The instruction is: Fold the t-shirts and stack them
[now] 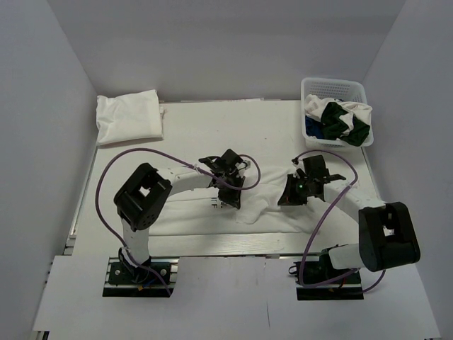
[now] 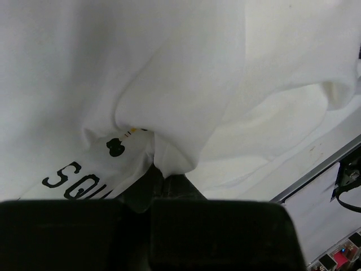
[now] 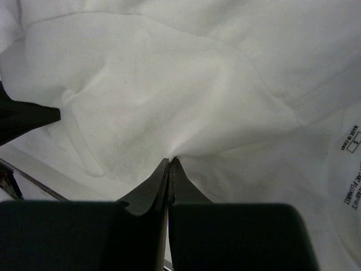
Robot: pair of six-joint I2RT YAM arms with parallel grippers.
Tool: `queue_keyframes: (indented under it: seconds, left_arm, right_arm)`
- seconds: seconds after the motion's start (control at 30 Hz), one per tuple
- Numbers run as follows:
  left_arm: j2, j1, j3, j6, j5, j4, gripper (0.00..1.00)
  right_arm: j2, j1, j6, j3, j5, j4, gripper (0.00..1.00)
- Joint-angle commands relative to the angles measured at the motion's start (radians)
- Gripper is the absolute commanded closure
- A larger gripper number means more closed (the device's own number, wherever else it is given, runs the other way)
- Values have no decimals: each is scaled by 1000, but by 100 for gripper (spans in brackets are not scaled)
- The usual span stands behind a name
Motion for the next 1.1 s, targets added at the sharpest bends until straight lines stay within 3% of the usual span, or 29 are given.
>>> queue_keyframes:
  seconds: [0.0,0.1,0.27,0.4,0.53,0.6,0.63,0.7,0.8,0.87,1.07]
  left_arm:
    - [-70,-7,26,-1,-9,12,100]
    - [-129,-7,25,-1,-18,-10,100]
    - [-191,-7,25,9,-28,-58,100]
    - [-220,-7,36,9,20,-69,100]
    - [-220,-7,48,19,-14,-92,100]
    - [-187,-7,48,9,-37,-92,100]
    - [-171,4,48,9,-46,-101,100]
    - [-139,4,58,0,-46,-101,79]
    - [-69,4,113,-11,-104,-115,29]
    - [-23,4,162,-20,-115,-124,22]
    - [30,4,206,-20,-115,-106,21]
  right_arm:
    - [-47,-1,-10,53,-34,-48,100]
    - [-102,-4,-32,130,-51,-245,100]
    - [-172,-10,-32,216,-57,-412,100]
    - [-204,-25,-30,242,-109,-460,100]
    - [-163,-48,-69,264,-293,-507,100]
    - [-137,-51,-81,259,-290,-504,100]
    - [-121,-50,-66,254,-211,-475,100]
    - [-109,-53,8,241,5,-417,100]
    - [-129,-50,54,207,137,-314,100]
    - [-135,-47,53,193,147,-262,100]
    - [-133,-44,27,173,116,-236,100]
